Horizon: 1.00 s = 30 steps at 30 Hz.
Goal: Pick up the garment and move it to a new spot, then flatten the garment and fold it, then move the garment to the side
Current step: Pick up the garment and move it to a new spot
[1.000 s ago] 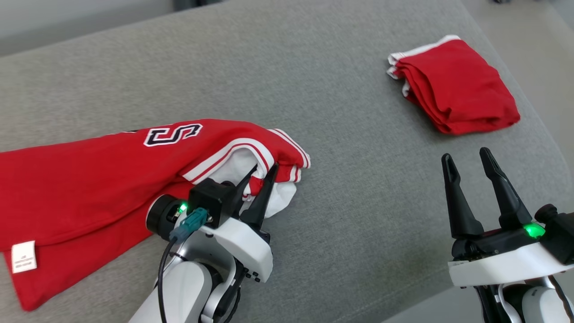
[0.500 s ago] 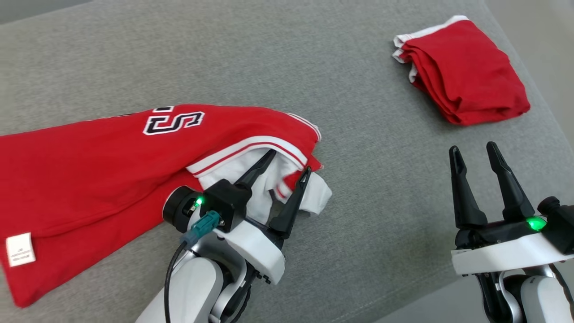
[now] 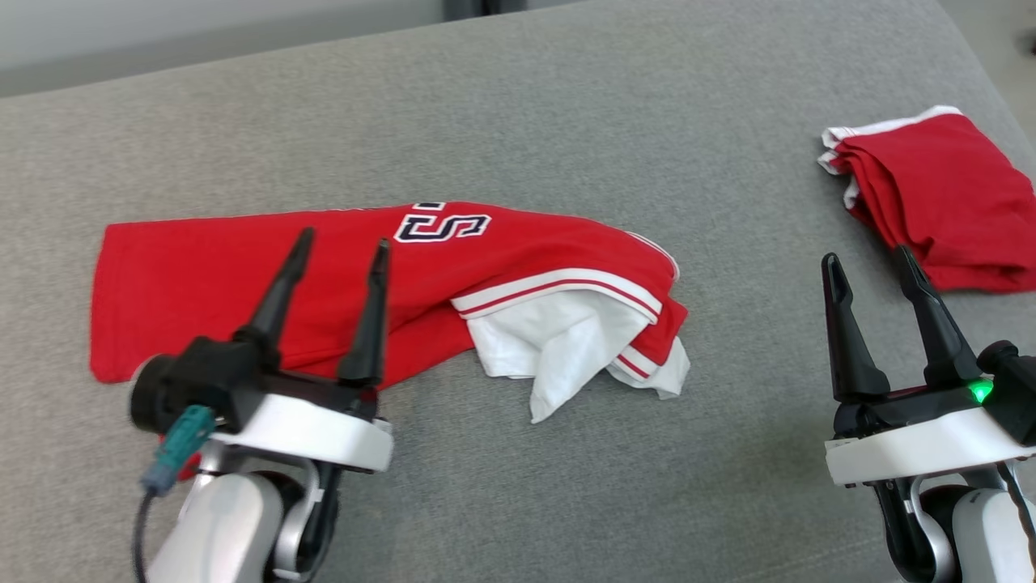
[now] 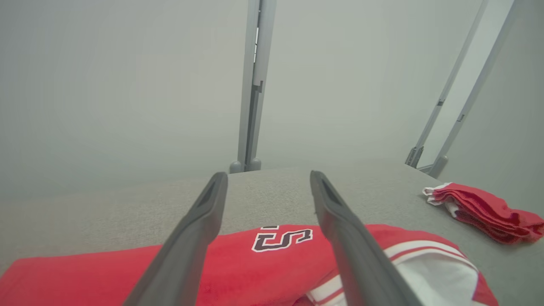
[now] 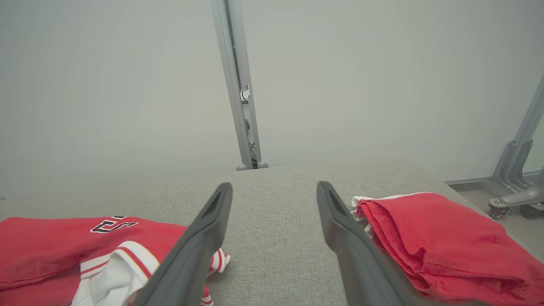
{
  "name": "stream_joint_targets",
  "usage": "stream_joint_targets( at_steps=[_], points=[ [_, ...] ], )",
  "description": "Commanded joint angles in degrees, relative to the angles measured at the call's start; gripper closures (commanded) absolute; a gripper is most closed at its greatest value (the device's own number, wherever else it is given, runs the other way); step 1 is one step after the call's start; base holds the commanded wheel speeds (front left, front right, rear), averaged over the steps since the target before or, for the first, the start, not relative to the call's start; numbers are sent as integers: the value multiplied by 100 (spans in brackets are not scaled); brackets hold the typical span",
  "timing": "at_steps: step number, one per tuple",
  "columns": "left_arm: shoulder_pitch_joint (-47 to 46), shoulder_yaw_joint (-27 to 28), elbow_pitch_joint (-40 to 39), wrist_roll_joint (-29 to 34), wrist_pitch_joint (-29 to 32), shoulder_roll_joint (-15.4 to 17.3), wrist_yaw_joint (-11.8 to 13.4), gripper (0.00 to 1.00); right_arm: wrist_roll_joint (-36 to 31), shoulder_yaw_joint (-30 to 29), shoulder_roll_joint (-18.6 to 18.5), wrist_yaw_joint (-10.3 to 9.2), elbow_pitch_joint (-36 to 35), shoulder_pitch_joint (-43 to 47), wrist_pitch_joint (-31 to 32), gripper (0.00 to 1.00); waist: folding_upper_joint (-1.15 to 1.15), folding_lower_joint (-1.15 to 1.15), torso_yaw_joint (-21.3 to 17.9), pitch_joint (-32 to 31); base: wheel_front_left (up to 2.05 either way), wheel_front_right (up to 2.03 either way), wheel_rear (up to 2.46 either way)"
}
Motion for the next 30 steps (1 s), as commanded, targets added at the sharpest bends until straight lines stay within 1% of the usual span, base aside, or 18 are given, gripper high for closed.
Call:
stream_joint_targets(
  at_steps=[1,2,3,4,6,10,11,14,19,24,30],
  points=[
    [75,147,-52,-26,-71,88,87,0,-45,-10,-48,-2,-41,12,32,0,0,0,201,-155,0,0,0],
    [127,249,-86,-37,-117,132,152,0,-80,-8,-66,-2,-51,34,52,0,0,0,262,-190,0,0,0],
    [127,249,-86,-37,-117,132,152,0,-80,-8,-66,-2,-51,34,52,0,0,0,262,-190,0,0,0],
    [183,342,-116,-68,-152,164,207,0,-87,-12,-75,-2,-58,66,77,0,0,0,322,-231,0,0,0],
    [283,547,-131,-81,-226,291,300,0,-130,-10,-104,-2,-76,109,129,0,0,0,432,-313,0,0,0],
    [523,956,-163,-123,-409,541,409,0,-169,51,-157,-2,-93,192,205,0,0,0,571,-501,0,0,0],
    [598,1044,-184,-217,-451,561,393,0,-173,49,-170,-2,-89,222,236,0,0,0,597,-552,0,0,0],
    [806,1208,-190,-219,-511,722,409,0,-179,77,-209,-2,-84,282,300,0,0,0,660,-703,0,0,0],
    [1198,1221,-260,-232,-468,840,433,0,-160,114,-234,-2,-80,466,368,0,0,0,687,-942,0,0,0],
    [1680,1105,-405,-274,-305,855,460,0,-184,112,-204,-2,-182,798,475,0,0,0,688,-1196,0,0,0],
    [1800,997,-564,-204,-166,847,554,0,-211,35,-164,-2,-357,1058,591,0,0,0,732,-1298,0,0,0]
  ],
)
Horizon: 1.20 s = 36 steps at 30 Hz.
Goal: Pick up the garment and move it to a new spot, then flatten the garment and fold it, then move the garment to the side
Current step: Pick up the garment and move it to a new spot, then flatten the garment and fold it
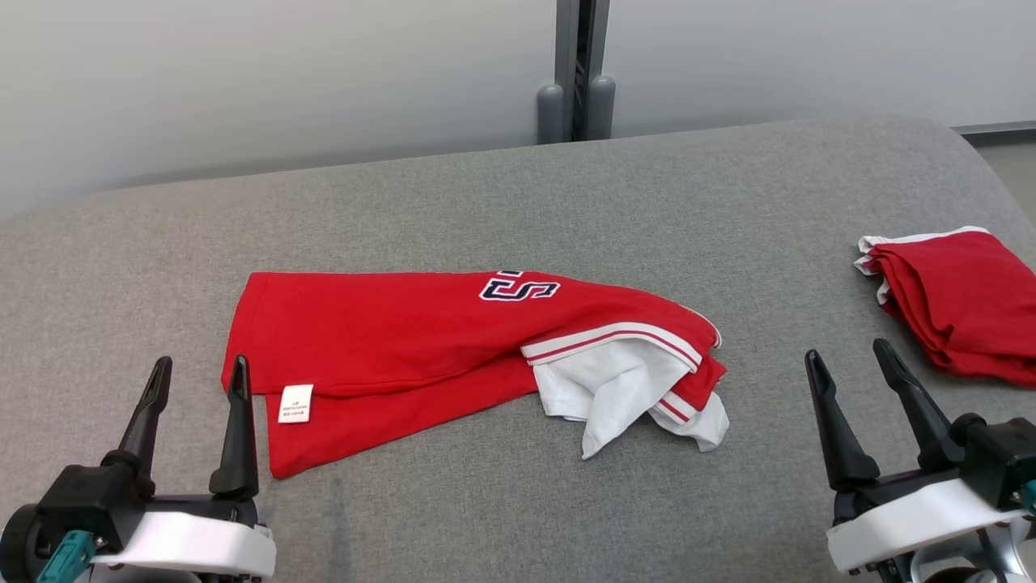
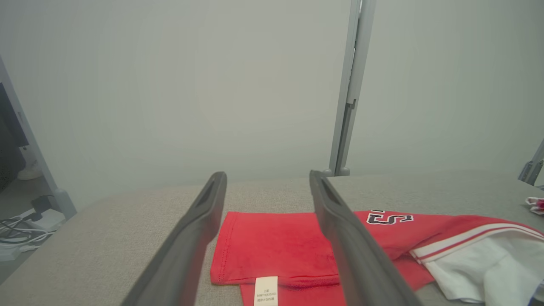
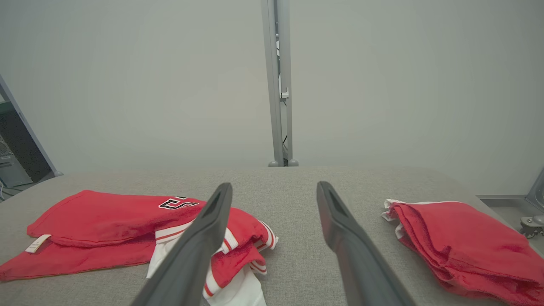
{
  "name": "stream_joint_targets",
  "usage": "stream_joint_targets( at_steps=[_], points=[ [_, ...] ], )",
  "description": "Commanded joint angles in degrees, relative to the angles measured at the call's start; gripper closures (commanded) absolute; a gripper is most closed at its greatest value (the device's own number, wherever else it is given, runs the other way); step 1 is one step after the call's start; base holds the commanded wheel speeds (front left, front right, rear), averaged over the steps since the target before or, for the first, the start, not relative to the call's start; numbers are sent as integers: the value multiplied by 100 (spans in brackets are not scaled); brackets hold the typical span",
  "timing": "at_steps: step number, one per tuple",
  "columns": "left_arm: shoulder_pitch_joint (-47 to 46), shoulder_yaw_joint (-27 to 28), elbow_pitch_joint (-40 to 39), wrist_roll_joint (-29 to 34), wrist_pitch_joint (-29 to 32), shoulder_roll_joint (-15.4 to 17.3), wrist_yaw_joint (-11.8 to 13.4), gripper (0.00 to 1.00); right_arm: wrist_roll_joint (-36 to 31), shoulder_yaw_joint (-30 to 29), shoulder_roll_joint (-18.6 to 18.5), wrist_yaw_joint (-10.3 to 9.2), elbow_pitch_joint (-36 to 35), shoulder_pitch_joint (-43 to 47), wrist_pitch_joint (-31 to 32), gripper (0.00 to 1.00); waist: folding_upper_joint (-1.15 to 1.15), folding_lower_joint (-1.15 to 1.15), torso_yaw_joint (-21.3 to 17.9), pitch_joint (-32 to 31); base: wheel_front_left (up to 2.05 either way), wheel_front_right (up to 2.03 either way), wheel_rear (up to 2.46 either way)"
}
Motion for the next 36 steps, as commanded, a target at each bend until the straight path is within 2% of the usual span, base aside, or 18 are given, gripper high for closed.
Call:
stream_joint_targets(
  at_steps=[1,11,21,28,32,36],
  points=[
    [34,-10,-60,36,43,23,47,0,-34,-30,-6,-2,-54,95,36,0,0,0,8,-27,0,0,0],
    [-6,-103,-289,82,226,42,139,0,-29,-26,44,-2,-113,61,85,0,0,0,30,22,0,0,0],
    [-141,-174,-396,98,276,35,154,0,75,390,-58,-2,11,-121,291,0,0,0,124,176,0,0,0],
    [-379,-305,-387,122,246,-64,96,0,336,1115,-56,-2,550,-165,924,0,0,0,350,516,0,0,0],
    [-571,-386,-325,128,192,-127,40,0,468,1493,-80,-2,961,-346,897,0,0,0,510,792,0,0,0],
    [-804,-476,-213,122,126,-193,-64,0,557,1614,-56,-2,1418,-646,702,0,0,0,674,1050,0,0,0]
  ],
)
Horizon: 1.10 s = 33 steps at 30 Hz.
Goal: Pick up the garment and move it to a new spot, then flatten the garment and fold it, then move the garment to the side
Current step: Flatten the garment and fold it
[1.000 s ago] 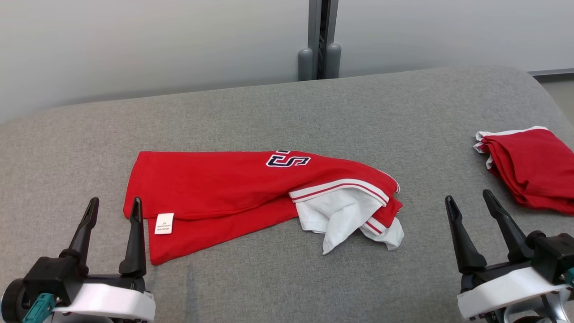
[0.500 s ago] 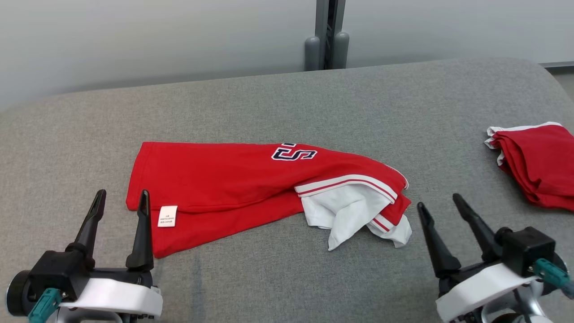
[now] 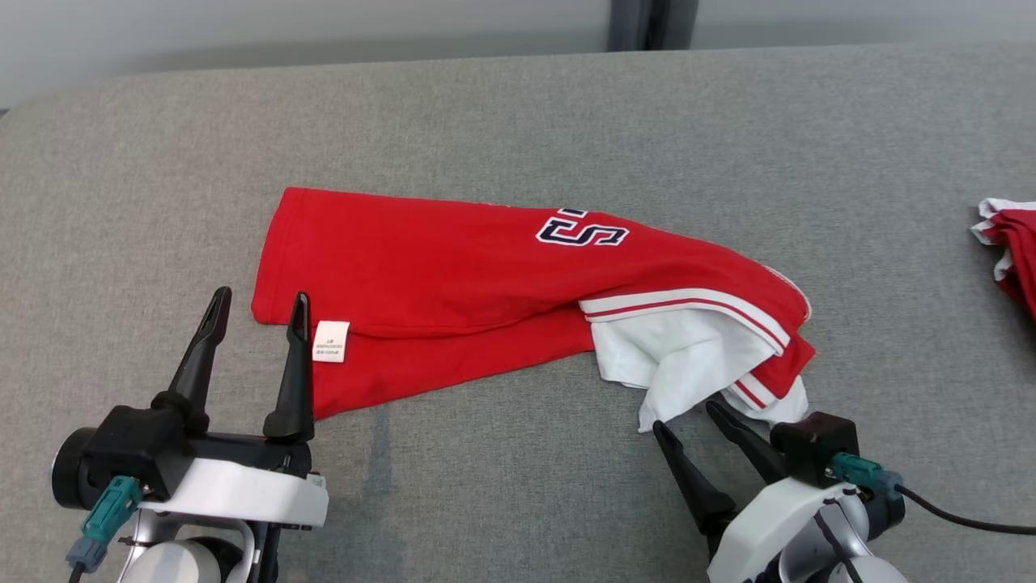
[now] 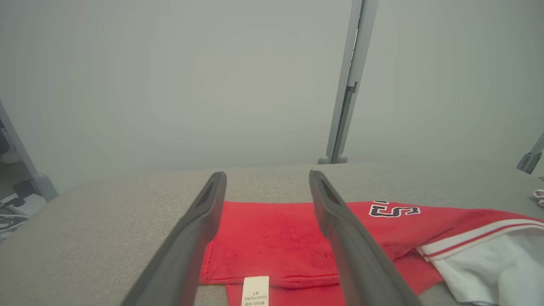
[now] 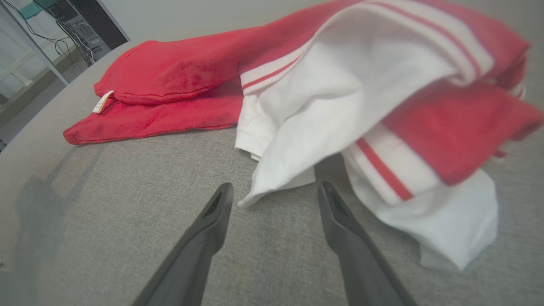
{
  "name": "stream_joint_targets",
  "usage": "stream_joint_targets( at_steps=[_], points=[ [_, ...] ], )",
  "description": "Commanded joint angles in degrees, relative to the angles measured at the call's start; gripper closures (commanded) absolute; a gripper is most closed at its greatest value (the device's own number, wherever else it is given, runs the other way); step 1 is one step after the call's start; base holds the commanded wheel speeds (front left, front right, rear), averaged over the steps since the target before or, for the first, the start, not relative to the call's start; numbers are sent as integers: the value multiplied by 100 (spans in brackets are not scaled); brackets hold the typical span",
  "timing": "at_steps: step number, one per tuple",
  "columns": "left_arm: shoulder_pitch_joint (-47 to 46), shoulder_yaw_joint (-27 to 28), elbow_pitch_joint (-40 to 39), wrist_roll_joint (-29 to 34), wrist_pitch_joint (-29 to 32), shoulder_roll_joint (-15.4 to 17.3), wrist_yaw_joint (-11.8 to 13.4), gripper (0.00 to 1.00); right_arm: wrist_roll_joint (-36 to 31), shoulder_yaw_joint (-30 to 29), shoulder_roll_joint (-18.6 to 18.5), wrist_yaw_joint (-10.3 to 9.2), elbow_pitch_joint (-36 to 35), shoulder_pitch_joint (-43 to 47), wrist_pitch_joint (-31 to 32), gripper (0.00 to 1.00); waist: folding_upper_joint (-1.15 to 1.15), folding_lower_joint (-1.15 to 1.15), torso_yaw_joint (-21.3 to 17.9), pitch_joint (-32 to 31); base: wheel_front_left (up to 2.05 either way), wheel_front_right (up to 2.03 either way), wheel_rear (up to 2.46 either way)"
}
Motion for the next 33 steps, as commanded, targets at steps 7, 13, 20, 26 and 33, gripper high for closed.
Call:
stream_joint_targets(
  at_steps=[7,13,20,26,33],
  points=[
    [-269,-8,229,-27,-154,-41,-93,0,176,31,36,-2,599,-510,-351,0,0,0,234,308,0,0,0],
    [-338,31,304,-49,-247,-42,-88,0,575,-6,16,-2,347,-550,-296,100,0,0,150,371,0,0,0],
    [-366,100,333,-65,-268,42,-72,0,1361,-277,-346,-2,-884,-472,291,100,0,0,-177,395,0,0,0],
    [-429,132,302,-49,-233,131,-73,0,1639,-787,-632,-2,-1799,-682,678,100,0,0,-408,385,0,0,0],
    [-529,66,254,-20,-202,147,-117,0,1686,-1327,-819,-2,-1778,-487,1208,100,0,0,-477,456,0,0,0]
  ],
)
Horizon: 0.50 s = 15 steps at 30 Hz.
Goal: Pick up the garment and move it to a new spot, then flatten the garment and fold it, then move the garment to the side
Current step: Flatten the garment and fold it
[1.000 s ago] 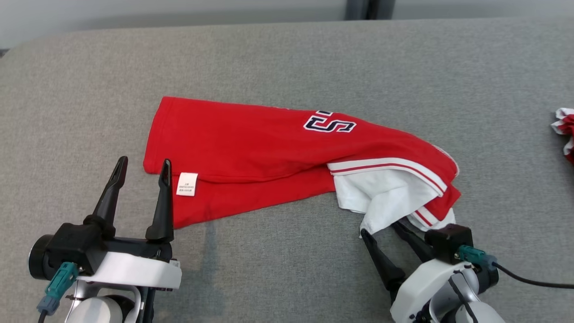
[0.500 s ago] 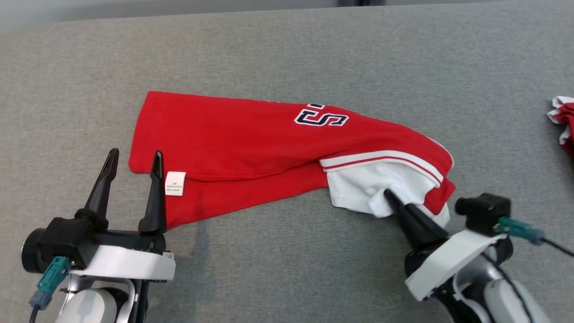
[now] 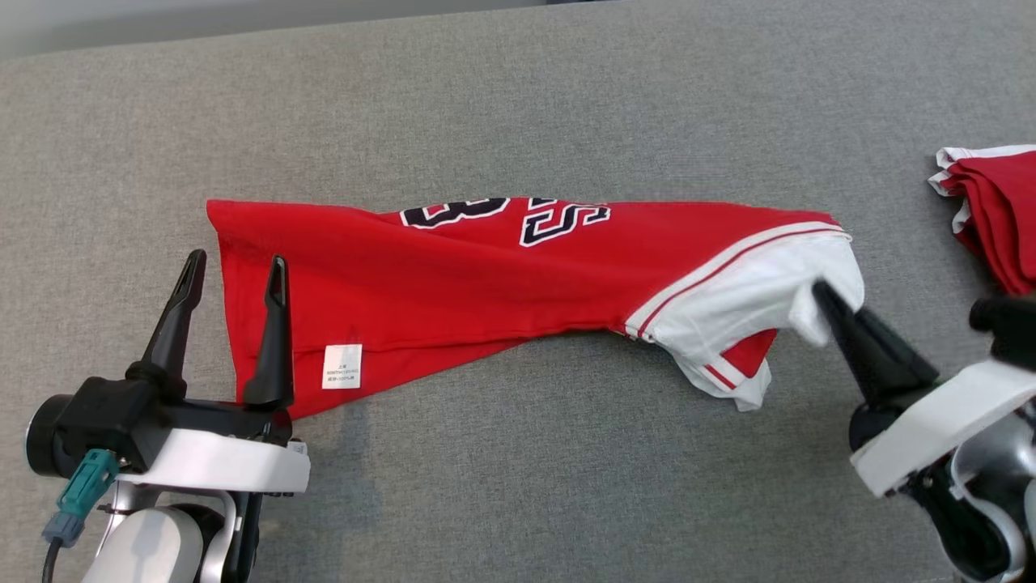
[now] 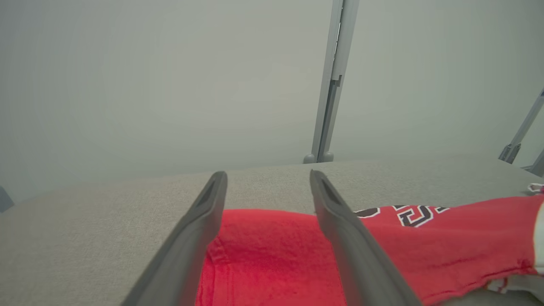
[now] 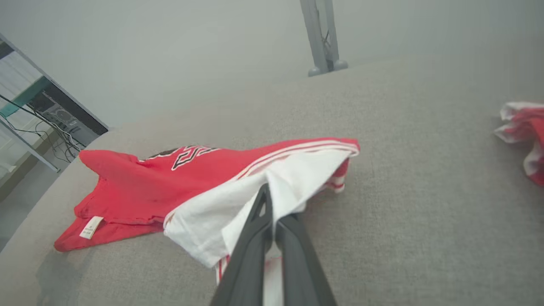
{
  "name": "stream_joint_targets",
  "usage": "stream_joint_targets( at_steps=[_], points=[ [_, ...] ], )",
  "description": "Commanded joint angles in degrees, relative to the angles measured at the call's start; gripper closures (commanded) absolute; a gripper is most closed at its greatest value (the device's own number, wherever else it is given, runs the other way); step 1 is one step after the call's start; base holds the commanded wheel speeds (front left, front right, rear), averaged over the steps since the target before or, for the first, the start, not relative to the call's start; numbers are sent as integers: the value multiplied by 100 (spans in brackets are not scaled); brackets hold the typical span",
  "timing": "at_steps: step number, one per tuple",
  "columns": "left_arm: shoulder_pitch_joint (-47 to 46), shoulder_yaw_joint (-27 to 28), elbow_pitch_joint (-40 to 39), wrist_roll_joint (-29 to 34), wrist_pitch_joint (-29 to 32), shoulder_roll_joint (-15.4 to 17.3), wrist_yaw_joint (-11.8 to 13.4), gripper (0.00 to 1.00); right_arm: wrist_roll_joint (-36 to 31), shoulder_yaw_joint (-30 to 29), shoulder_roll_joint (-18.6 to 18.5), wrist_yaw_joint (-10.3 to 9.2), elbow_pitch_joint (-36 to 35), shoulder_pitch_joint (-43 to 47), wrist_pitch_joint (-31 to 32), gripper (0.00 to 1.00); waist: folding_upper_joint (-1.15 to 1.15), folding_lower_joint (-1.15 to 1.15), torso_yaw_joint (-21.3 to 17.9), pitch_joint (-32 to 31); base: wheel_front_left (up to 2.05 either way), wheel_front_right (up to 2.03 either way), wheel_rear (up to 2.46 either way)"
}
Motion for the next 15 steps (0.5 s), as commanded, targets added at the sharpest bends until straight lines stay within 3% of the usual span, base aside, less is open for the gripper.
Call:
stream_joint_targets(
  at_steps=[1,10,11,12,13,15],
  points=[
    [-104,1,-11,32,-5,13,-21,0,35,-18,22,-2,75,88,26,100,0,0,11,17,0,0,0],
    [-130,-38,52,-30,-22,13,-35,0,-61,-13,238,-2,1304,301,-493,100,0,0,33,137,0,0,0],
    [-124,-38,57,-32,-19,19,-33,0,-44,-6,260,-2,1398,290,-565,78,0,0,25,135,0,0,0],
    [-124,-36,55,-30,-15,26,-26,0,-30,10,283,-2,1461,276,-638,27,0,0,13,131,0,0,0],
    [-125,-38,53,-26,-9,34,-20,0,-67,5,259,-2,1515,259,-727,0,0,0,2,125,0,0,0],
    [-121,-34,42,-22,10,48,-4,0,-159,-77,221,-2,1573,265,-906,0,0,0,-25,103,0,0,0]
  ],
)
